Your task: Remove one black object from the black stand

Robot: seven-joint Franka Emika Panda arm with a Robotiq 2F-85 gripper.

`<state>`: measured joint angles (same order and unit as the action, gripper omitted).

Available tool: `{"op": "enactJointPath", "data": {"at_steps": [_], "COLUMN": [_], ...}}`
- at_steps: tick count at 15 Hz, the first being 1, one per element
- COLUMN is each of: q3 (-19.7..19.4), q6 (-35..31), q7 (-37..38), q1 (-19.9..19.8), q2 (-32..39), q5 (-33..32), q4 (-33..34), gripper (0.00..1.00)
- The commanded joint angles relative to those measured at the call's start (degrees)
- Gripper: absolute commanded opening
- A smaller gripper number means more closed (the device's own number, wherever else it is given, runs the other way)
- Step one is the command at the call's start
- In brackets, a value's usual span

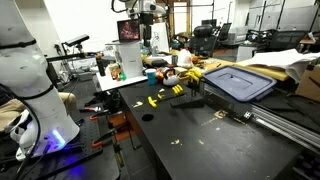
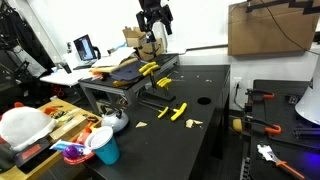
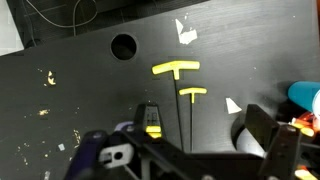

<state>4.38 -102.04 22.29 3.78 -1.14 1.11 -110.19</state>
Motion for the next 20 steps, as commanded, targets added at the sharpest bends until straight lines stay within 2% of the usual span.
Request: {"op": "enactJointPath", "data": {"at_steps": [1,9,17,19,20], "q3": [-0.5,-1.1,-1.5,-1.6,-1.2], "q6": [3.0,4.5,4.0,3.7,2.2], "q7": [-2.9,-5.2,-5.2,-4.0,-3.1], "q1": [-0.4,-0.7,-0.9,-1.0,-0.6], "q2": [0.7,1.4,2.0,2.4,1.6], "q5": [2.5,4.3,4.4,6.4,3.8], "q4": [2.6,3.8,3.8,4.0,2.3], "gripper": [1.0,1.0,1.0,1.0,1.0]}}
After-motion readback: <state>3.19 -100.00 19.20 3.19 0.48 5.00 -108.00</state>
